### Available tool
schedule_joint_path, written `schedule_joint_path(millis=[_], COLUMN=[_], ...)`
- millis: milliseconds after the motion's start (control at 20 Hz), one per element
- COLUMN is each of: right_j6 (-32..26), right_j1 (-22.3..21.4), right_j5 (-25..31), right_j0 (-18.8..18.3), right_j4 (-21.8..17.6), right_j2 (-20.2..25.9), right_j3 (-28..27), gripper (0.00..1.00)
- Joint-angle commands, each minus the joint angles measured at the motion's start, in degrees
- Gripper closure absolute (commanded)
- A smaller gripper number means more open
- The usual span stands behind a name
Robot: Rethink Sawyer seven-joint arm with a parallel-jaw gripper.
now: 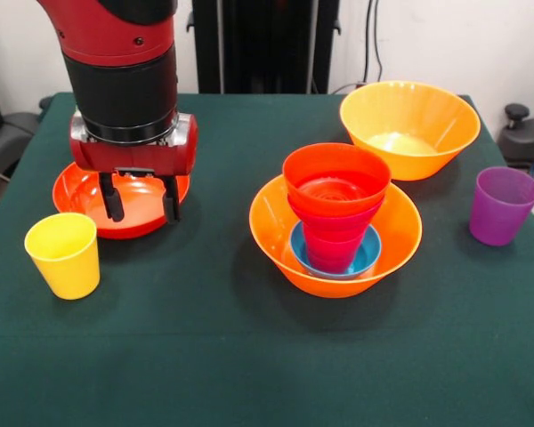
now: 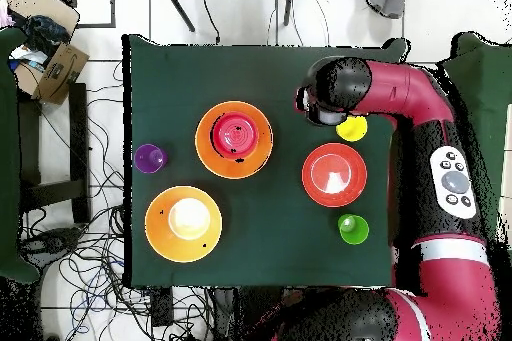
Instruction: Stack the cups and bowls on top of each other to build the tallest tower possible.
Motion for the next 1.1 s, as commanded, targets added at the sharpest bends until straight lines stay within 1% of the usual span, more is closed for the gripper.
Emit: schedule_joint_path(millis=[50,100,150,200,300,450,500,900,1100], right_j6=[-8.6,-8.3,-8.3,-8.0,-7.4,-7.1,-7.1,-7.4,-8.4], right_j1=[0.8,0.8,1.5,1.6,1.0,1.4,1.3,3.4,3.1], right_j5=[5.3,5.1,6.1,6.2,5.8,6.6,6.5,6.6,6.5], right_j0=[-0.1,0.0,0.4,0.5,0.5,0.8,0.7,0.8,0.4], right_j4=[-1.3,-1.5,-1.7,-1.7,-1.7,-1.8,-1.9,-2.5,-2.9], right_j2=[1.1,1.0,1.0,1.0,0.6,0.4,0.3,0.1,-0.4], right_j3=[-0.3,-0.5,-2.6,-3.3,-2.4,-4.0,-3.8,-7.1,-6.2], gripper=[0.00,0.00,0.00,0.00,0.00,0.00,0.00,0.00,0.00])
